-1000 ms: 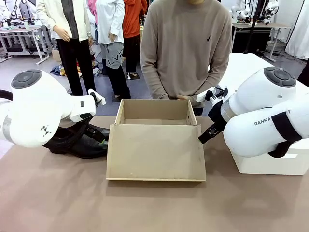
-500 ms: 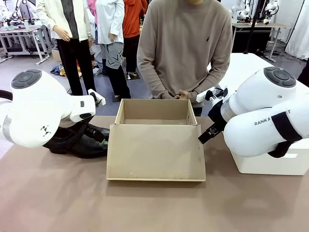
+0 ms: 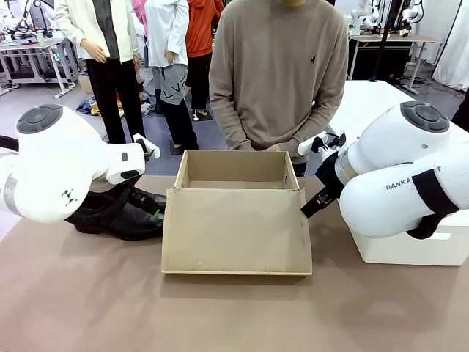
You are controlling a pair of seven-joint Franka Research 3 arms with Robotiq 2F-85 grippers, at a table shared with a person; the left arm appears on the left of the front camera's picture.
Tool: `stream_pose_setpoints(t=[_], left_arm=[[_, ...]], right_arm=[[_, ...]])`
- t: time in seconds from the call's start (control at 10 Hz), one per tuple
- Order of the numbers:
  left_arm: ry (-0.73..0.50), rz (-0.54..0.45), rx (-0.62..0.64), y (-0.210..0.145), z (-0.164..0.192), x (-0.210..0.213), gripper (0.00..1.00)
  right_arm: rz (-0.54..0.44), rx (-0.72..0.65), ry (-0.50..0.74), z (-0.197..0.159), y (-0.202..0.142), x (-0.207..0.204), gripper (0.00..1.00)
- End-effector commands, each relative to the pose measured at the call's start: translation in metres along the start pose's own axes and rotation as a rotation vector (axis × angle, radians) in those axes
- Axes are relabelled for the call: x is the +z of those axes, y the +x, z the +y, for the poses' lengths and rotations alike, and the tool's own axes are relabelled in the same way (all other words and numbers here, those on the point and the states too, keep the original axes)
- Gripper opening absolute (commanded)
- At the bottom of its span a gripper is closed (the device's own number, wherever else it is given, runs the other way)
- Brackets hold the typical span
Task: Pack the shoes into the box.
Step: Place one shoe of the Shoes into the Shoes Box.
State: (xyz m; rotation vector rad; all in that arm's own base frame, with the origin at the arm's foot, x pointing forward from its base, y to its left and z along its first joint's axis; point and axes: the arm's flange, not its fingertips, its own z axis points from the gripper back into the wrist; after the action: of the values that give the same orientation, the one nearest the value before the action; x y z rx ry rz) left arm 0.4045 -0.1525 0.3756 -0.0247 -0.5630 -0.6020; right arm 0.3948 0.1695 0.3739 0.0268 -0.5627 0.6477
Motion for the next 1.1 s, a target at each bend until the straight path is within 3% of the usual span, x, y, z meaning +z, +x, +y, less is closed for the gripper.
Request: stream_pose_setpoints(t=[0.0, 0.6, 1.0], left_arm=[[0.012, -0.005, -0.008, 0.009, 0.004, 0.019, 1.0], [0.037, -0.035, -0.086, 0.051, 0.009, 0.105, 1.0], [-0.029, -0.114, -0.177, 0.051, 0.015, 0.12, 1.0]], right_arm=[[-0.011, -0.002, 0.025, -0.003, 0.011, 0.019, 1.0], [-0.056, 0.067, 0.063, -0.007, 0.032, 0.097, 1.0], [-0.145, 0.132, 0.139, -0.015, 0.026, 0.133, 1.0]])
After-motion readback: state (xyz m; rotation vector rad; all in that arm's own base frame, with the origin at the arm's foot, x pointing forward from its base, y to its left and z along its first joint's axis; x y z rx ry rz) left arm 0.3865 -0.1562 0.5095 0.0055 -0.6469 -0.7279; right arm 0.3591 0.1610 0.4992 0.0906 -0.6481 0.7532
